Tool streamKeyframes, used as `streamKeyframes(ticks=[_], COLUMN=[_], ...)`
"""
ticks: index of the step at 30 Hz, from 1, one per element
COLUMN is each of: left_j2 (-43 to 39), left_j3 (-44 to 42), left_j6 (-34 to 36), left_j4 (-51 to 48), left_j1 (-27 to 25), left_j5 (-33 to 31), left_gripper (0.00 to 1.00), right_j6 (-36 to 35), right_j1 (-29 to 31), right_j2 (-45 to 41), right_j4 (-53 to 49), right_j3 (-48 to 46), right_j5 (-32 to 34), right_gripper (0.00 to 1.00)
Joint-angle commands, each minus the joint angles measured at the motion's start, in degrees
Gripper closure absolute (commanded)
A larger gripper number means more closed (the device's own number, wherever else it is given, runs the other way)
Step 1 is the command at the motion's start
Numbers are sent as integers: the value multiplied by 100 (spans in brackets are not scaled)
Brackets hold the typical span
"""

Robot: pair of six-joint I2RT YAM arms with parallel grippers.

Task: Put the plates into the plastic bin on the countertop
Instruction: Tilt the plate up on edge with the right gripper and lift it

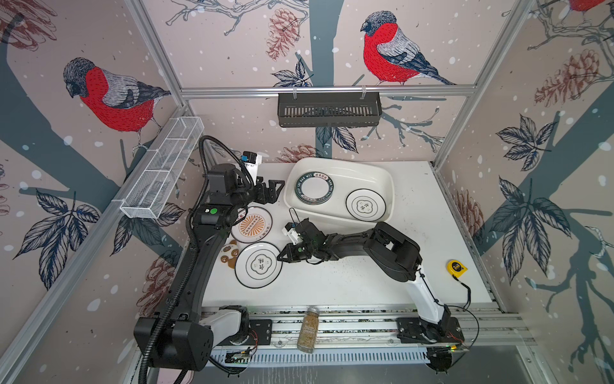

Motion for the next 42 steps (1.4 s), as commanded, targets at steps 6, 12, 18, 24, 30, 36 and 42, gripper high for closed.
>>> streamKeyframes(ticks=[6,12,18,24,30,36,42], left_j2=[-31,-45,-76,-101,-92,-108,-50], left_j3=[3,30,71,196,388,546,899], left_j6=[-14,-23,12,82,152,295,606], left_j4=[256,234,181,85,-34,-183,-433], left_j1=[12,14,18,14,18,18,18], left_j5=[113,102,59,-12,-84,-187,-416], left_gripper=[9,9,9,9,9,9,7], right_j6=[41,91,10,-108,-274,-344,-561], right_j1=[-26,-34,-80,-130,-188,-302,-391], right_j2=[-59,-215,-482,-791,-1109,-1511,-1956], right_j4=[-376,-100,0,-66,-229,-274,-554], right_j3=[-128,-276,-370,-423,-460,-651,-662], right_j5=[270,218,234,294,349,360,352], right_gripper=[89,94,97,98,98,98,98])
